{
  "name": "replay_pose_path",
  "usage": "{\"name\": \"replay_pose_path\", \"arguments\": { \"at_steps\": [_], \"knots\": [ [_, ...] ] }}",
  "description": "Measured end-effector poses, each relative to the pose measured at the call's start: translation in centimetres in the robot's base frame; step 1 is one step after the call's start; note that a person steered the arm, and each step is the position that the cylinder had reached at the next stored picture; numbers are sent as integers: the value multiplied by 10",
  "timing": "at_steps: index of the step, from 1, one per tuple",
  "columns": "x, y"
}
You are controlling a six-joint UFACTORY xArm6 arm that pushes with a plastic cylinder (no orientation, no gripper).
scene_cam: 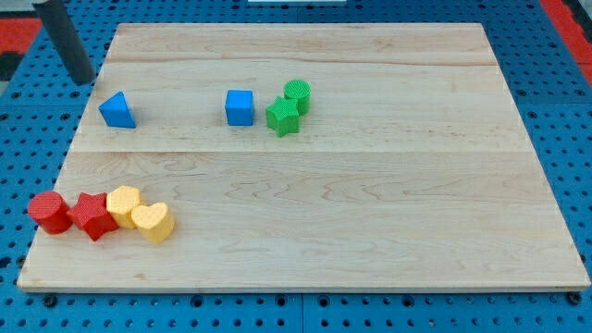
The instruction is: Push the blue triangle into the group of blocks
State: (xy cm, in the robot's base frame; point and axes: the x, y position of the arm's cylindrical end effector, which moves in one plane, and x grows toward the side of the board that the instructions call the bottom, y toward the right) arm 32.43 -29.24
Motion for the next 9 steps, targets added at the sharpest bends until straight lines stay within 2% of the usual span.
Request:
{"name": "replay_pose_path", "arguments": {
  "at_steps": [2, 3, 4, 5, 7, 8, 9],
  "knots": [
    [36, 17],
    [48, 62],
    [66, 70],
    [72, 47],
    [70, 165],
    [72, 172],
    [72, 126]
  ]
}}
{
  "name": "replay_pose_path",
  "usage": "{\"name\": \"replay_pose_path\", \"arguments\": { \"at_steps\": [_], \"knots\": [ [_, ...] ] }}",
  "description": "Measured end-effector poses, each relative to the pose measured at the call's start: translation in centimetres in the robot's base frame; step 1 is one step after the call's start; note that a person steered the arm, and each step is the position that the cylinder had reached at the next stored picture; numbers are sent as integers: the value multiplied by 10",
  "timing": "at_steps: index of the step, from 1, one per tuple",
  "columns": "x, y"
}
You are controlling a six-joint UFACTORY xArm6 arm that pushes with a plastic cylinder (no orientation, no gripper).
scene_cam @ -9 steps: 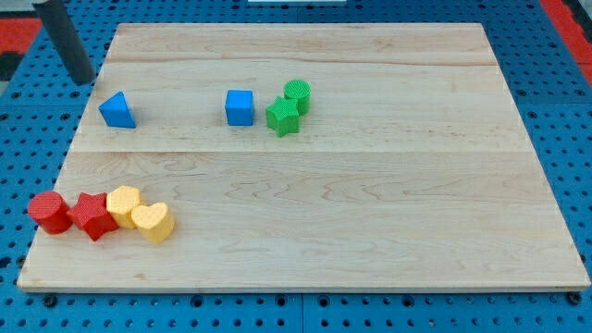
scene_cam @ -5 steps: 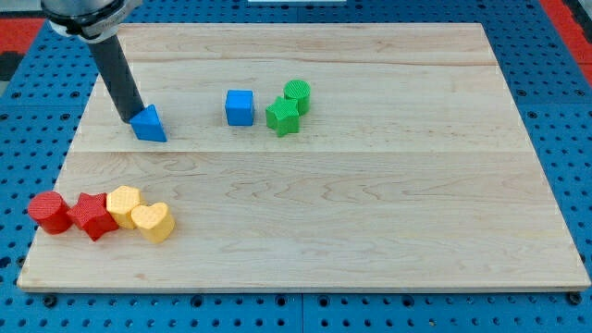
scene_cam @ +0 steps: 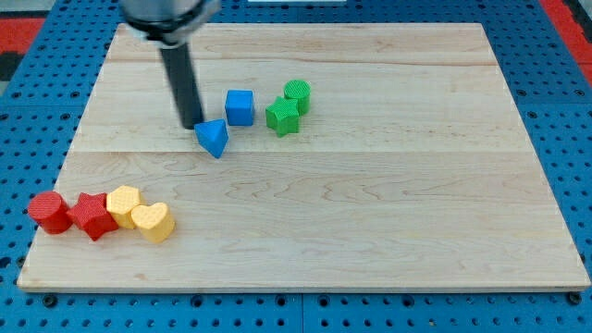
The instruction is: Push the blue triangle into the group of blocks
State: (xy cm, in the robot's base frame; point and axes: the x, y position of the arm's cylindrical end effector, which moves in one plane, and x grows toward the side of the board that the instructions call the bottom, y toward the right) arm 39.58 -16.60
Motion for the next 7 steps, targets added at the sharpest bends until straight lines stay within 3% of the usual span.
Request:
{"name": "replay_pose_path", "arguments": {
  "at_steps": [1, 2, 4, 5, 6, 7],
  "knots": [
    [25, -13],
    [43, 24],
    [10, 110],
    [19, 101],
    [41, 38],
    [21, -21]
  ]
}}
